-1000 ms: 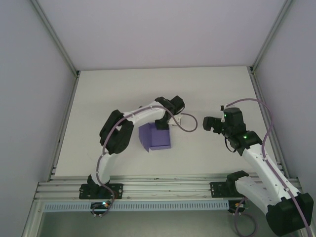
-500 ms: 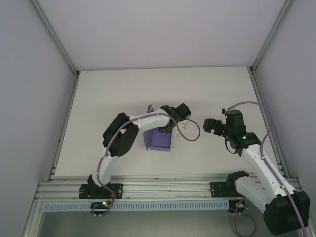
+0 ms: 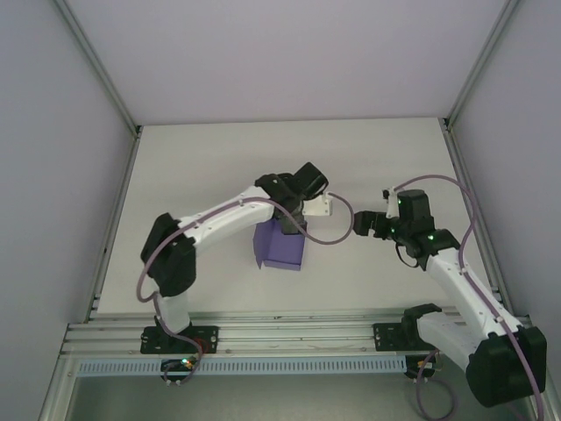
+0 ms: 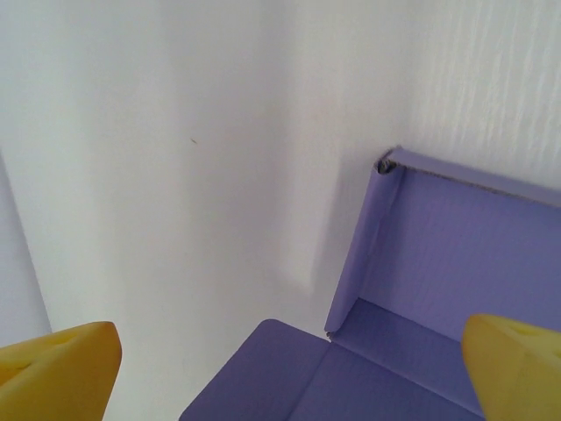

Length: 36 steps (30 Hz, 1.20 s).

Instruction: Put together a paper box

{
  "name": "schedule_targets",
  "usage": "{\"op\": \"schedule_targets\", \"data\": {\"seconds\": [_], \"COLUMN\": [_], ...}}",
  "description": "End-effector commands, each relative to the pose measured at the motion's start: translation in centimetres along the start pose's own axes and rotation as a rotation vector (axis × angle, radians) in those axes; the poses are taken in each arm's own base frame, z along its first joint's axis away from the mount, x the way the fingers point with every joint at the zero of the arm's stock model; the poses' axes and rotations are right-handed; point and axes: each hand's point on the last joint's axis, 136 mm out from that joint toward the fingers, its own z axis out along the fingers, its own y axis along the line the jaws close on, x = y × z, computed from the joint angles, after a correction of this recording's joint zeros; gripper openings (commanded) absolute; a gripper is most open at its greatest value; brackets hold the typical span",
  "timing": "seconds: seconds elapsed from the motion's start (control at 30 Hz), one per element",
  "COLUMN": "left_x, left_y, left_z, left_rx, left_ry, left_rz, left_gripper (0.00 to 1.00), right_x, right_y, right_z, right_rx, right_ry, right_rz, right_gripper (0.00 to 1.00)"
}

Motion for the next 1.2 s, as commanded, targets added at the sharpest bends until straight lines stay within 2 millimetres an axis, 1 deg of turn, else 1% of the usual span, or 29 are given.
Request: {"op": "schedule_targets", "data": {"seconds": [0.0,0.07,0.1,0.17,0.2,0.27,0.33,0.37,0.4,0.5,0.6,0.63,0.67,0.7,0.73,0.77,0.8,0.83,0.87,0.93,1.03,1.1,1.17], "left_x": [-2.6,-2.6,-1.9,0.3,1.8,5.1,9.0,11.3,13.1,17.7,21.1,21.9,22.8,23.5,24.1,24.6,24.9,25.0,25.1,25.3,25.3,25.1,24.7], "left_y": [3.5,6.3,7.8,9.7,10.1,10.5,9.8,9.1,8.2,5.4,3.0,2.3,1.8,1.4,1.1,0.9,0.8,0.6,0.6,0.4,0.5,0.8,1.2], "left_z": [-5.7,-9.0,-10.5,-12.5,-13.1,-13.6,-13.2,-12.8,-12.5,-12.1,-12.6,-12.8,-13.2,-13.5,-13.8,-14.1,-14.3,-14.4,-14.4,-14.2,-13.5,-13.0,-12.5], "left_rx": [-0.041,-0.096,-0.137,-0.201,-0.216,-0.266,-0.288,-0.303,-0.307,-0.315,-0.336,-0.342,-0.362,-0.379,-0.396,-0.408,-0.414,-0.413,-0.414,-0.414,-0.405,-0.392,-0.38], "left_ry": [-0.269,-0.39,-0.428,-0.457,-0.463,-0.444,-0.415,-0.387,-0.364,-0.317,-0.287,-0.285,-0.286,-0.288,-0.291,-0.299,-0.305,-0.311,-0.312,-0.297,-0.268,-0.256,-0.257], "left_rz": [-0.253,-0.439,-0.551,-0.749,-0.848,-1.018,-1.176,-1.258,-1.323,-1.46,-1.548,-1.572,-1.598,-1.615,-1.628,-1.639,-1.647,-1.651,-1.655,-1.661,-1.664,-1.665,-1.666], "left_gripper": [1.0,1.0,1.0,1.0,1.0,1.0,1.0,1.0,1.0,1.0,1.0,1.0,1.0,1.0,1.0,1.0,1.0,1.0,1.0,1.0,1.0,1.0,1.0], "right_x": [-2.5,-2.5,-2.3,-1.8,-1.7,-0.6,0.3,0.8,1.2,2.5,2.8,2.8,2.8,2.9,2.9,2.9,2.8,2.7,2.6,2.2,1.0,0.1,-0.3], "right_y": [5.1,7.3,8.6,10.9,12.2,14.0,15.5,16.1,16.5,17.2,17.0,16.9,16.7,16.6,16.5,16.4,16.2,15.9,15.8,15.5,14.6,13.1,11.0], "right_z": [0.5,1.8,2.7,4.5,5.3,7.7,10.0,11.1,12.0,14.0,15.6,16.0,16.5,16.9,17.2,17.5,17.8,17.9,17.9,17.8,17.1,16.3,15.0], "right_rx": [-0.204,-0.249,-0.275,-0.315,-0.335,-0.372,-0.395,-0.404,-0.405,-0.413,-0.377,-0.363,-0.351,-0.338,-0.327,-0.309,-0.289,-0.265,-0.243,-0.191,-0.076,0.061,0.214], "right_ry": [-0.028,0.009,0.037,0.088,0.109,0.175,0.226,0.257,0.28,0.338,0.35,0.347,0.342,0.335,0.326,0.321,0.314,0.311,0.302,0.278,0.221,0.182,0.147], "right_rz": [-0.205,-0.325,-0.396,-0.511,-0.568,-0.654,-0.729,-0.764,-0.79,-0.849,-0.84,-0.833,-0.829,-0.82,-0.816,-0.807,-0.795,-0.789,-0.784,-0.768,-0.687,-0.569,-0.427], "right_gripper": [1.0,1.0,1.0,1.0,1.0,1.0,1.0,1.0,0.99,0.99,0.87,0.81,0.72,0.68,0.61,0.49,0.4,0.33,0.29,0.23,0.14,0.11,0.11]}}
